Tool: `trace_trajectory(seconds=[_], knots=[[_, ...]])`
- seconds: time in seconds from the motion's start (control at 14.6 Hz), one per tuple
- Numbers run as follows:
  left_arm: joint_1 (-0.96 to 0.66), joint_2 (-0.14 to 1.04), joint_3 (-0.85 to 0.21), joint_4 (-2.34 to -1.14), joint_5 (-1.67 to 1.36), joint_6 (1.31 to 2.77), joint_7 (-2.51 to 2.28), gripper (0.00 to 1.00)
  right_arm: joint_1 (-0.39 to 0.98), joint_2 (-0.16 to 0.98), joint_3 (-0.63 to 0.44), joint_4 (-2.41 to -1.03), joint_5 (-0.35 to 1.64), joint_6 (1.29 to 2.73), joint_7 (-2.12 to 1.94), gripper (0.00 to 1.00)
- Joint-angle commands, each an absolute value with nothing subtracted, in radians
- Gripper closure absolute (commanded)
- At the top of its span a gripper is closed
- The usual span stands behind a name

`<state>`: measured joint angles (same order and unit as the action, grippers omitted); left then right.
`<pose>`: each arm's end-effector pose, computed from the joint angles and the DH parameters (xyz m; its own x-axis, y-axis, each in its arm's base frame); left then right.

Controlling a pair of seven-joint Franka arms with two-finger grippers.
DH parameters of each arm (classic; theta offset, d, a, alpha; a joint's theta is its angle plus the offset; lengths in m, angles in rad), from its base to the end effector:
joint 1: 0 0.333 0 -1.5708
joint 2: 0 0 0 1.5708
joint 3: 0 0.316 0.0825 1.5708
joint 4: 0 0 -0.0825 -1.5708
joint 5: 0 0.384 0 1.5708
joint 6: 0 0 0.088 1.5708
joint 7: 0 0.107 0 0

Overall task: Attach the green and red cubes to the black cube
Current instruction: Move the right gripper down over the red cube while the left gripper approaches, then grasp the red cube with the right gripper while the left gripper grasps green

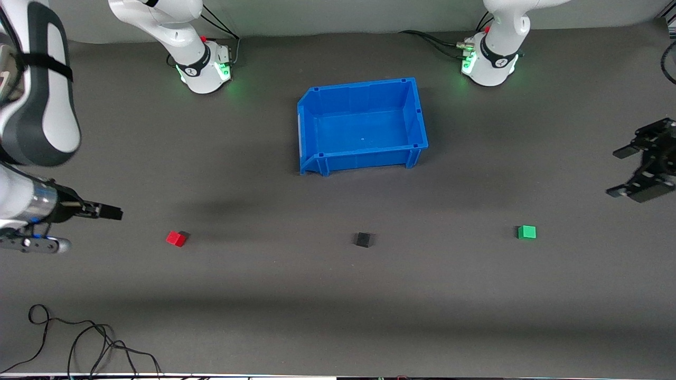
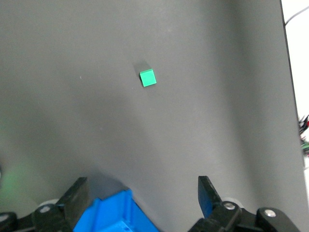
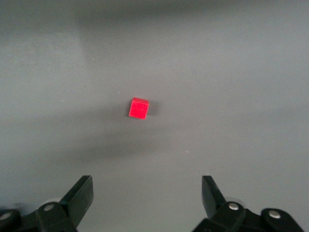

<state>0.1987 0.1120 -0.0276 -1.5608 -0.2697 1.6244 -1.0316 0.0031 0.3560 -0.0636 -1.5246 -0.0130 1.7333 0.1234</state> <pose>0.5867 0.0746 0.5734 0.3402 0.9049 -0.2558 0.9403 -0.3269 0.0944 0.6486 -0.0354 0.4436 0.9736 -0.1794 -0.1408 -0.1737 -0.9834 0.0522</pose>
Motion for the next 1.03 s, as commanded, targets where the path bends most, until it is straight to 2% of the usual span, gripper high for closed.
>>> trace_trajectory(seconds=[0.0,0.34,0.55,0.96], knots=[[0.225,0.144,-0.035,-1.534,-0.314,1.631,-1.205,0.0,0.003,0.411,-0.064,-1.566,0.014,1.834,0.199,0.0],[0.235,0.189,-0.035,-1.536,-0.313,1.68,-1.523,0.0,0.012,0.526,-0.063,-1.6,0.017,1.994,0.319,0.0],[0.249,0.25,-0.035,-1.54,-0.321,1.706,-1.525,0.0,0.012,0.593,-0.063,-1.626,0.061,2.083,0.319,0.0],[0.273,0.391,-0.038,-1.589,-0.423,1.815,-1.317,0.0,0.014,0.65,-0.063,-1.742,0.087,2.287,0.321,0.0]])
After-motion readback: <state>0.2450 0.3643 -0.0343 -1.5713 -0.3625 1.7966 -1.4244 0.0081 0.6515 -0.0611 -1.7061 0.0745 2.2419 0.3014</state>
